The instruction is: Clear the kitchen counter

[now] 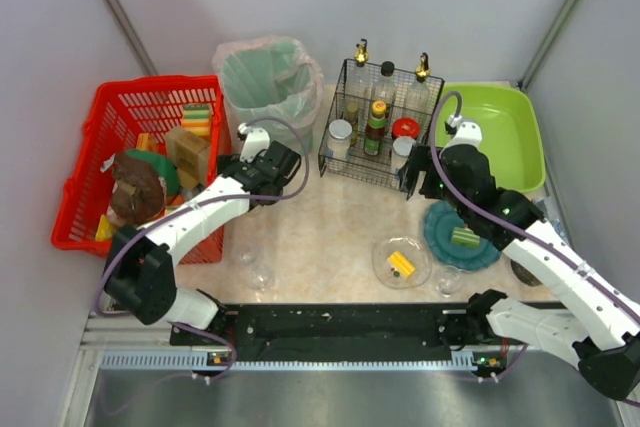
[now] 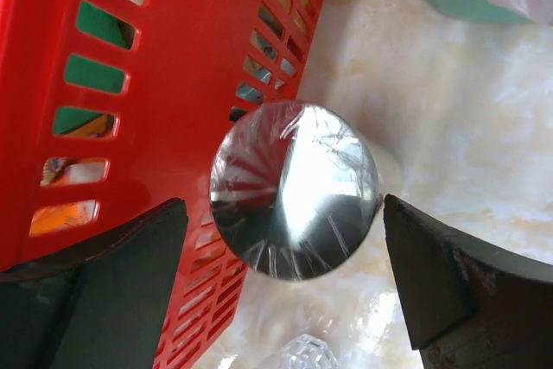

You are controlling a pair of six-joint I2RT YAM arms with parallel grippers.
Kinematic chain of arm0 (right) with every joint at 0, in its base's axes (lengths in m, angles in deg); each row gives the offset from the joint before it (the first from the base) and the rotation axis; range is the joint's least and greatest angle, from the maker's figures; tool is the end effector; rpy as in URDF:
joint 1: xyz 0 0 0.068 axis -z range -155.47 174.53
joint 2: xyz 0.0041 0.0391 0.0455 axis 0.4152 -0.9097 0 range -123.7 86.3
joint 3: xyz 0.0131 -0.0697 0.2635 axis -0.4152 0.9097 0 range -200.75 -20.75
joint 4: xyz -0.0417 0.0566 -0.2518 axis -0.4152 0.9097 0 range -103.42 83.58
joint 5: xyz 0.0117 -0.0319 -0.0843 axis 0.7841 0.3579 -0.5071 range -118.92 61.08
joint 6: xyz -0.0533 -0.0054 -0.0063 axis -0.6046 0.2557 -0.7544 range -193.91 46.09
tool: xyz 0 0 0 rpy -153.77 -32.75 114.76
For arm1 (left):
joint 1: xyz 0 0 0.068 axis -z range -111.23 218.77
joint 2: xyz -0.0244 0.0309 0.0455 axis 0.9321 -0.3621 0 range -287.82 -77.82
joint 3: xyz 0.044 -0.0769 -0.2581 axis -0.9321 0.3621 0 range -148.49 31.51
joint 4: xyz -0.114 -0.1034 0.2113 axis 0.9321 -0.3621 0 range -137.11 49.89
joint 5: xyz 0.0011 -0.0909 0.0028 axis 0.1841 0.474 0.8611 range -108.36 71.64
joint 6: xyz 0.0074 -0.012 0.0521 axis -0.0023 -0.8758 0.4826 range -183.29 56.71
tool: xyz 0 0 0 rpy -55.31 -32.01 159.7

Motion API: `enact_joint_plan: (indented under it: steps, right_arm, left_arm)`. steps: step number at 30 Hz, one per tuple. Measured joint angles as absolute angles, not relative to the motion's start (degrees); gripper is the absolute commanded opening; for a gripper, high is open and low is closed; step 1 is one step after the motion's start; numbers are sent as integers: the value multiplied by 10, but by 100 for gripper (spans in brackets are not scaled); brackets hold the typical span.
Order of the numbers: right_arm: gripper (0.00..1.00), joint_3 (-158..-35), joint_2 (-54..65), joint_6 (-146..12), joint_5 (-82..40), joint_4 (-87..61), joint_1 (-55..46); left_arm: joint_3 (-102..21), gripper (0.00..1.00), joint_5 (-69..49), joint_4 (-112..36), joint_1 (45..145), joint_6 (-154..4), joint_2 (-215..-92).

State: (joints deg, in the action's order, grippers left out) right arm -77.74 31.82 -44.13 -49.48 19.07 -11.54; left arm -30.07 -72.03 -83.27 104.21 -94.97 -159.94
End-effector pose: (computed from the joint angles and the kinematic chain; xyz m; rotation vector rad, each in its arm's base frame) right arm 0.1703 0.1086 0.3455 0.1025 2.0718 0.3336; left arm 0.2417 -0.1369 0.2599 -0.1864 2.1931 0.6392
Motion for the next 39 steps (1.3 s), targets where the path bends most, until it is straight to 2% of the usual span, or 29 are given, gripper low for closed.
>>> enact_joint_plan:
  steps: [7, 12, 15, 21, 24, 27, 35, 39]
  right_arm:
    - [93, -778, 316, -443, -491, 190, -115]
    - [92, -778, 313, -442, -487, 190, -115]
    - [93, -778, 313, -442, -487, 190, -115]
    - [92, -778, 313, -442, -487, 190, -115]
    - [92, -777, 313, -442, -486, 190, -115]
    - [92, -777, 314, -442, -486, 190, -115]
    - [92, -777, 332, -442, -486, 190, -115]
    - [92, -777, 335, -441, -486, 190, -115]
  left_arm:
    - [-286, 97, -636, -757, 992, -938, -1597]
    - [-282, 87, -615, -732, 987, -930, -1595]
    - [-274, 86, -602, -722, 987, -926, -1592]
    - [-250, 86, -561, -694, 988, -909, -1572]
    - [-250, 90, -561, -685, 987, -906, -1571]
    - [-250, 91, -567, -680, 987, -902, -1571]
    - [-258, 65, -570, -666, 987, -897, -1580]
    - [-258, 56, -560, -661, 987, -892, -1579]
